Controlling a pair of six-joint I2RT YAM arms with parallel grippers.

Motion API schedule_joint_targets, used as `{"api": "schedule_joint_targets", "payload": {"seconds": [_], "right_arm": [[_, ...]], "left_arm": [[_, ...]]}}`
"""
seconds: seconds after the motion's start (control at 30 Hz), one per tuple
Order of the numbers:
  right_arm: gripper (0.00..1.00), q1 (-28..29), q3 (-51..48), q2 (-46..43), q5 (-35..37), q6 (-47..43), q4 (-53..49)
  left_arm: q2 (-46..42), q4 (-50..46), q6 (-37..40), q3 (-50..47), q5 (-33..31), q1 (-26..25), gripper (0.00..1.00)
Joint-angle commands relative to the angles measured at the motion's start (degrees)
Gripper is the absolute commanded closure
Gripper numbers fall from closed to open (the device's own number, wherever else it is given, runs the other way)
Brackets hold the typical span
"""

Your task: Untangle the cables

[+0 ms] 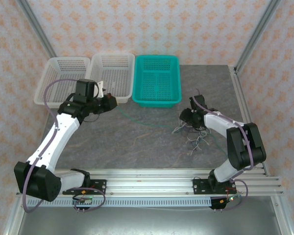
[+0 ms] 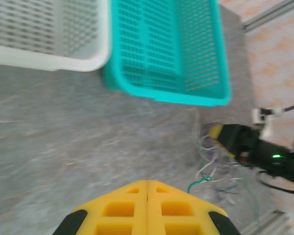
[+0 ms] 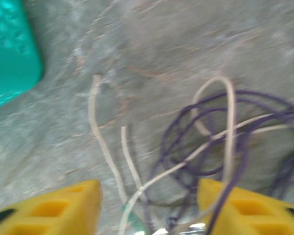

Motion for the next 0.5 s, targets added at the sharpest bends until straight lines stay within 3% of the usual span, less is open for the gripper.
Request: {"api": "schedule_joint_targets", "payload": {"seconds": [0.0, 0.2, 0.47], "right_arm": [[0.28, 0.8, 0.3, -1.5, -1.8, 0.1, 2.1], [0.16, 0.7, -0.1, -4.4, 8.7, -1.8, -3.8], [0.25, 0.0, -1.1, -1.6, 6.1, -2.6, -4.3]], "left_arm": [[1.4, 7.1, -7.8, 2.7, 4.2, -0.2, 1.00], [3.9, -0.4, -4.8, 10.8, 2.5, 0.2, 1.00], [4.0, 13.4, -20.2, 13.7, 4.7, 3.7, 1.00]]}}
